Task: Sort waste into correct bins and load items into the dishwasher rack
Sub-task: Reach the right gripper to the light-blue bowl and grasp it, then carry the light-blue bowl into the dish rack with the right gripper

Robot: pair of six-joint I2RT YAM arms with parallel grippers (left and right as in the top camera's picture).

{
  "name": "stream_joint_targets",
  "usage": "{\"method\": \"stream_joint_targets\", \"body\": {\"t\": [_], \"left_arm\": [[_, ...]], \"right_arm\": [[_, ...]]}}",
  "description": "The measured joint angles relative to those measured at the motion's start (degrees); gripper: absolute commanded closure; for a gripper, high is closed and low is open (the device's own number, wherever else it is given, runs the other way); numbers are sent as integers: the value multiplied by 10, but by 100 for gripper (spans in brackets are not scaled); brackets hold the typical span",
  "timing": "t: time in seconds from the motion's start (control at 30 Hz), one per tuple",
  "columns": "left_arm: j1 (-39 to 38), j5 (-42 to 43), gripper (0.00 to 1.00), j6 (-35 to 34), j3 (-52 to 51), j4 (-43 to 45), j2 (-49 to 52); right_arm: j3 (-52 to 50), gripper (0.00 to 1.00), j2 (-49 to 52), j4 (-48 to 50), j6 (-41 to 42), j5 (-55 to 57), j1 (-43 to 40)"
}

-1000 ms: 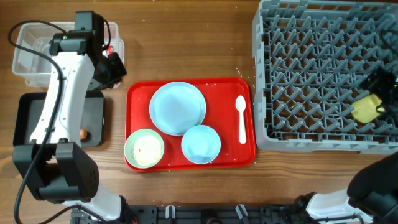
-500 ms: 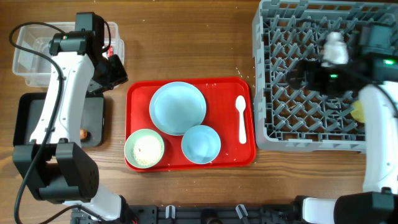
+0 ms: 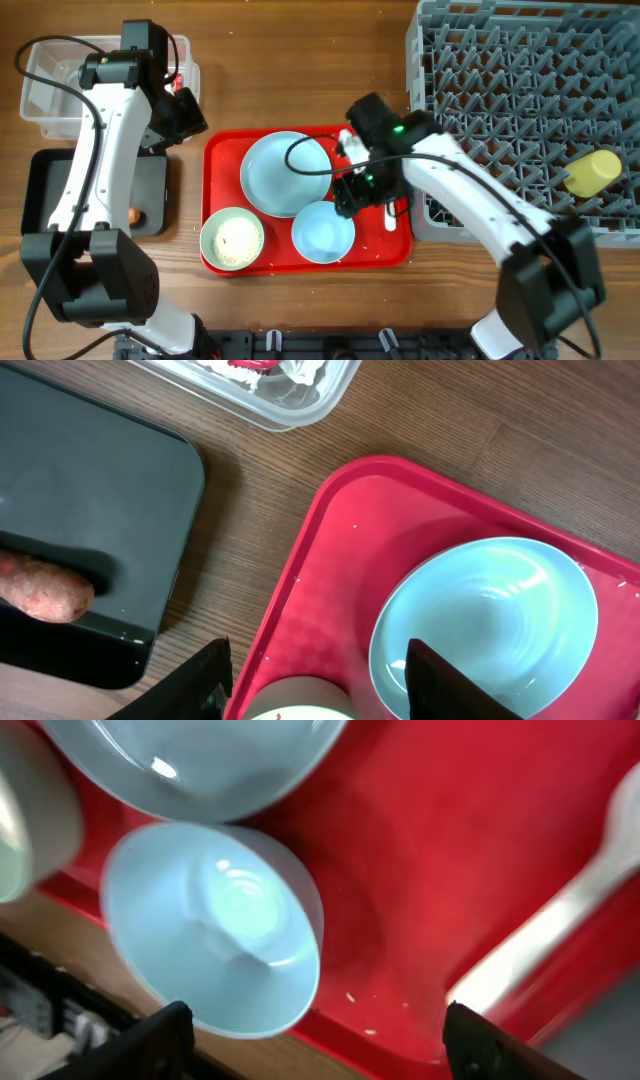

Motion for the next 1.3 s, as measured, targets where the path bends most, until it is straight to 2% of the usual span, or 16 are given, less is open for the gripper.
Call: {"method": "stream_joint_targets", "body": {"t": [0.1, 0.17, 0.2, 0.3, 0.4, 0.57, 0.7, 0.8, 1.0, 1.3], "left_arm": [[0, 0, 44, 0, 0, 0, 0], [0, 0, 44, 0, 0, 0, 0], [0, 0, 44, 0, 0, 0, 0], [0, 0, 44, 0, 0, -1, 0], [0, 0, 44, 0, 0, -1, 0], [0, 0, 44, 0, 0, -1, 0], [0, 0, 44, 0, 0, -1, 0], [0, 0, 44, 0, 0, -1, 0], [0, 0, 44, 0, 0, -1, 0], [0, 0, 44, 0, 0, -2, 0]], "right_arm": [[-30, 30, 32, 30, 24, 4, 27], [-43, 43, 43, 50, 32, 5, 36], [-49, 50, 46, 56, 36, 6, 40], [-64, 83, 47, 70, 63, 25, 46], [-64, 96, 47, 77, 96, 62, 46], [-63, 96, 47, 83, 107, 75, 46], [-38, 96, 38, 42, 110, 110, 39], [19, 96, -75, 26, 109, 219, -13], [37, 96, -205, 148, 44, 388, -165], [38, 96, -164, 389, -63, 598, -337]]}}
